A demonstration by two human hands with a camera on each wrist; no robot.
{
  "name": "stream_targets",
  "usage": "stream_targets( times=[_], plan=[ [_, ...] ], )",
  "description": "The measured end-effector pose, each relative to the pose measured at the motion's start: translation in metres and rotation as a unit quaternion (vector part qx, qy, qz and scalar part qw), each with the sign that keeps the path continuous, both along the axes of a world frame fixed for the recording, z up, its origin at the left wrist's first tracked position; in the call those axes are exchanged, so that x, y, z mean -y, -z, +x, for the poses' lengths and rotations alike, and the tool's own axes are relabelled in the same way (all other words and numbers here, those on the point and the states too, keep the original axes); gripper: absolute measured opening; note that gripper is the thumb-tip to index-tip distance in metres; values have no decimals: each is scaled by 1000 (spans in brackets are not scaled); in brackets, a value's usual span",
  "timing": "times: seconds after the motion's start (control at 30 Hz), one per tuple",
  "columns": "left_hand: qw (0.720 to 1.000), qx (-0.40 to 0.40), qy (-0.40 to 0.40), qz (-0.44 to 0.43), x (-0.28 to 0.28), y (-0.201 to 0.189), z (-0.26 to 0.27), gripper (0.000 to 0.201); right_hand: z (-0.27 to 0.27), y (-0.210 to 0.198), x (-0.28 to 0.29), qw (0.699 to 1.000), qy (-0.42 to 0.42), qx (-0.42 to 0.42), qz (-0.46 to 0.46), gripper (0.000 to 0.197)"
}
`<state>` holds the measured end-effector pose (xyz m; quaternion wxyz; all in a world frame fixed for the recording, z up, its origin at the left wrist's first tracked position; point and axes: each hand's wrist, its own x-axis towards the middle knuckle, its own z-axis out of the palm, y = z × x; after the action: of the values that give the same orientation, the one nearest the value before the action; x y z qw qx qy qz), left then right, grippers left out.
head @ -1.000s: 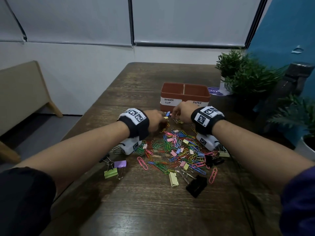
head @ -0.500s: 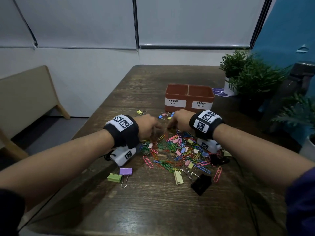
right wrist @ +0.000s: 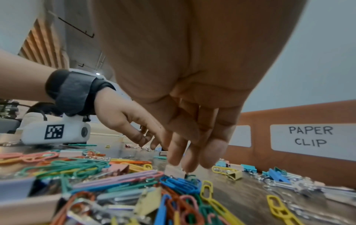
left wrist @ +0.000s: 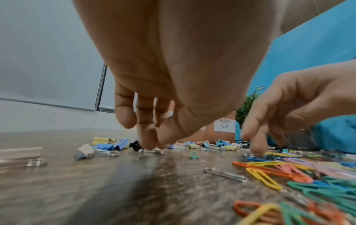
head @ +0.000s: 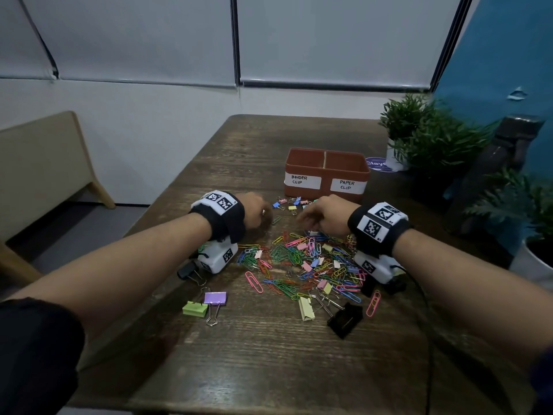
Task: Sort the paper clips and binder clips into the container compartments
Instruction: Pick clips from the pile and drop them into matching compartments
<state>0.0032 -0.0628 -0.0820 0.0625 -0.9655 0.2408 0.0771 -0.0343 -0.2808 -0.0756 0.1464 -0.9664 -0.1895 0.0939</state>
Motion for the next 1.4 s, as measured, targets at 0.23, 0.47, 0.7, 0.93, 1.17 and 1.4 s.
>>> stream_targets(
  times=[0.23,0.47,0.7,0.93,1.17,1.4],
  plan=[
    [997,-17,62,38,6,6,-15,41,-3,-5,19,1000,28,7,1,40],
    [991,-27,116,-56,23,4,-35,44,1,-1,14,999,21,14,-28,21],
    [984,-70,165,-11,43,1,-45,59,11,0,-4,992,39,42,-117,28],
    [989,-29,120,-78,37,-7,-37,49,11,-3,9,995,59,51,-63,53],
    [994,-22,110,14,61,-4,-10,57,-10,-2,18,992,43,-9,-121,53],
    [999,-3,24,30,51,3,10,49,-10,4,29,995,28,-14,-92,56]
  ],
)
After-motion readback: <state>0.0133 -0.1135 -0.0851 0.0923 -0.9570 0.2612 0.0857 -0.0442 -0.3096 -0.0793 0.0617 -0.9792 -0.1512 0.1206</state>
